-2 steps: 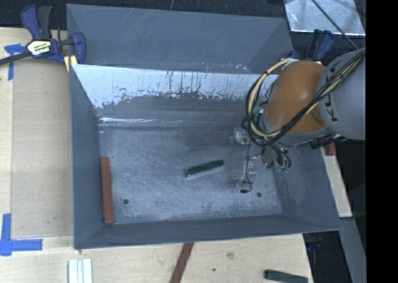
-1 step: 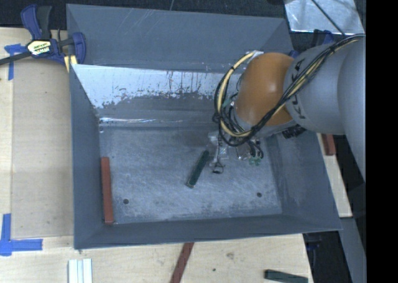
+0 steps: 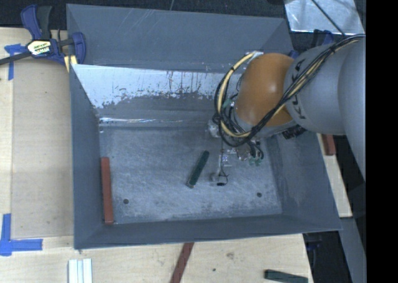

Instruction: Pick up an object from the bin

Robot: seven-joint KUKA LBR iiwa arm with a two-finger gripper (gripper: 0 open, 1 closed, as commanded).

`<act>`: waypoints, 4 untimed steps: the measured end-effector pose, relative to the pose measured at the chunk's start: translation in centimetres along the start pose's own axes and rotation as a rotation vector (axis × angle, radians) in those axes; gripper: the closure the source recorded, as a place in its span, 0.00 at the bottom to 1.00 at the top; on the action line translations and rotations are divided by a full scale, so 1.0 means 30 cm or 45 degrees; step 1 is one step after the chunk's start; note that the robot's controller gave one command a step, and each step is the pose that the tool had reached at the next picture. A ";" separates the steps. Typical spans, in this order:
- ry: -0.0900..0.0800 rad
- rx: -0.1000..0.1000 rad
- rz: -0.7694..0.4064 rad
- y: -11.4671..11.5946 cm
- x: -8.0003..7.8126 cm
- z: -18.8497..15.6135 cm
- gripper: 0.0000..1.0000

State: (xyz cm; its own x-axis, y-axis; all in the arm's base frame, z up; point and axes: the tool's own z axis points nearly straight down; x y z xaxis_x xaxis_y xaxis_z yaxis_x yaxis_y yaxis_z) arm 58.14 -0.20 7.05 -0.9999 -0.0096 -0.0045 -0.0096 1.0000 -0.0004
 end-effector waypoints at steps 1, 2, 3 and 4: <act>0.000 0.000 -0.001 0.000 0.000 0.000 0.00; 0.002 -0.003 -0.491 0.127 0.148 -0.005 1.00; 0.002 -0.003 -0.491 0.127 0.148 -0.005 1.00; -0.001 -0.001 -0.509 0.141 0.093 -0.522 1.00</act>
Offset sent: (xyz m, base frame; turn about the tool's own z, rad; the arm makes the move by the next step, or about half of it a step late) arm -0.0455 0.0370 0.0005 -0.3858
